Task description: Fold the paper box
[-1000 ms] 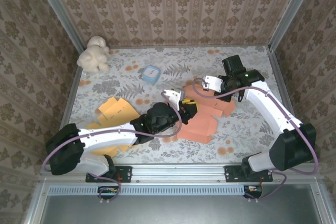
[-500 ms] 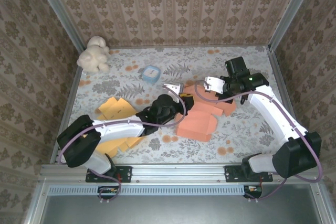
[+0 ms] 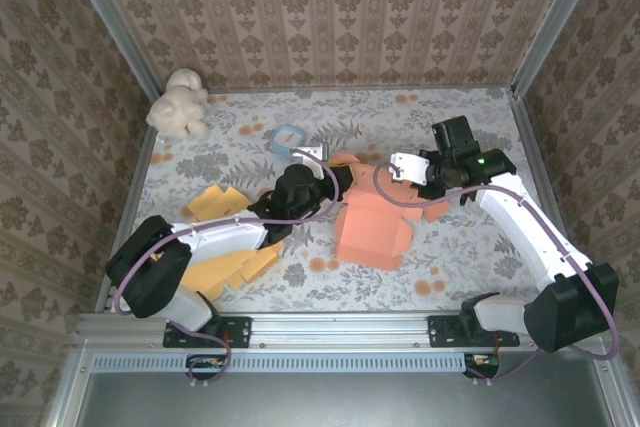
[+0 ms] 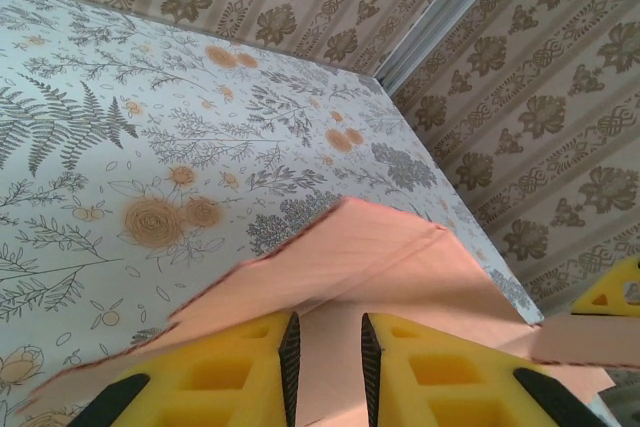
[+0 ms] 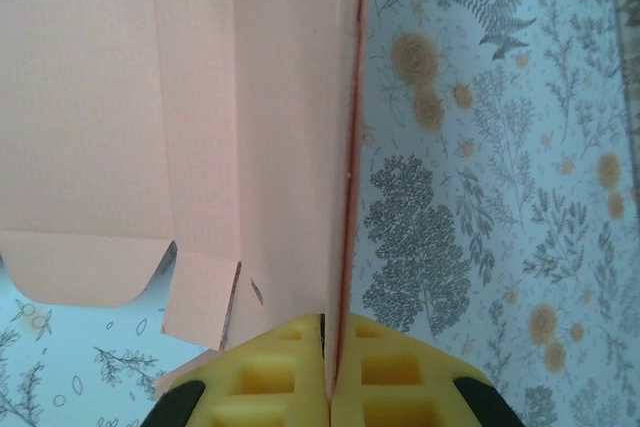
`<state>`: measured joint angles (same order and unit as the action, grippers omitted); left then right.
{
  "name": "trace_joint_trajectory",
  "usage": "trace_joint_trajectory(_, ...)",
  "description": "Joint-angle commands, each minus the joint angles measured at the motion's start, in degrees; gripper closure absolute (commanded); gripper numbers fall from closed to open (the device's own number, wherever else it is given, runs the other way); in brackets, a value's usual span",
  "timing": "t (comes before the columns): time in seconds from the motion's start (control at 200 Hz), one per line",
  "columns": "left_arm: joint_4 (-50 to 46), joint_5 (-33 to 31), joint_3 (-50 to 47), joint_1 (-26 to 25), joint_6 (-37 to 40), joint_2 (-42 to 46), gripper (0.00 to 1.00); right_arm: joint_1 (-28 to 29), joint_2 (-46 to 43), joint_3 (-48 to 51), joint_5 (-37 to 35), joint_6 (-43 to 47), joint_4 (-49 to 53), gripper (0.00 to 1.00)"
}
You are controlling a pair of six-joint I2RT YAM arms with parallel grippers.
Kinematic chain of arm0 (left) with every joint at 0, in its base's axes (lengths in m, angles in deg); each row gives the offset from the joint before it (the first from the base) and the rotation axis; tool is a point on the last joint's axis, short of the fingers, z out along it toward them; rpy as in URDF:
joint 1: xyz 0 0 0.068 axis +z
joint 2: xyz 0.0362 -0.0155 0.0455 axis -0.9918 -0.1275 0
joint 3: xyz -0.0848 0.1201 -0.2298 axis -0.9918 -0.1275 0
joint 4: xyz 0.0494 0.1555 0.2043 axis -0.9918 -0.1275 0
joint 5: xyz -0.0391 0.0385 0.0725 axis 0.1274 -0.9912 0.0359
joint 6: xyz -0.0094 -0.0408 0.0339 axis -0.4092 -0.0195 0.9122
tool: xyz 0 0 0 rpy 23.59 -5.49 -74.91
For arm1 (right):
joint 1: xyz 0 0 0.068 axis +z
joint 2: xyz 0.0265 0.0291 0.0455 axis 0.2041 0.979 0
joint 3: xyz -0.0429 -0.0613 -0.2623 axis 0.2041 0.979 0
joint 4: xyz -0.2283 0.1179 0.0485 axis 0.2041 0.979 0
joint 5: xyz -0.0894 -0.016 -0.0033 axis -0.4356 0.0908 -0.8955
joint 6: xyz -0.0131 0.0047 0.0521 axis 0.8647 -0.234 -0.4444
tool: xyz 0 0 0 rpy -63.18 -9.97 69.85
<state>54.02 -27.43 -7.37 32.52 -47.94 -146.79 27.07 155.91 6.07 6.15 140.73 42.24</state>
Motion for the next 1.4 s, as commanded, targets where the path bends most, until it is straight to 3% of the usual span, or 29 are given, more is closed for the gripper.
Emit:
trace_joint_trajectory(0.0, 2.0, 2.6, 0.7, 0.6, -1.8, -1.2, 0.74, 0.8, -2.3, 1.5, 2.4, 2.5, -2.4, 1.00)
trace_joint_trajectory(0.55, 1.2, 4.4, -0.1, 2.6, -2.6, 2.0, 0.74, 3.5, -2.4, 5.8, -6.4, 5.9, -7.3, 1.00)
trace_joint_trajectory(0.87, 0.6, 6.5, 2.4, -0.1, -2.1, -0.5, 0.75, 5.5, 2.1, -1.1, -9.1, -2.1, -3.9, 1.00)
trace_joint_trajectory(1.395, -1.0, 2.1, 3.6, -1.6, -1.2, -2.2, 0.75, 8.3, 9.8, -5.2, -11.2, -10.0, -2.0, 1.00)
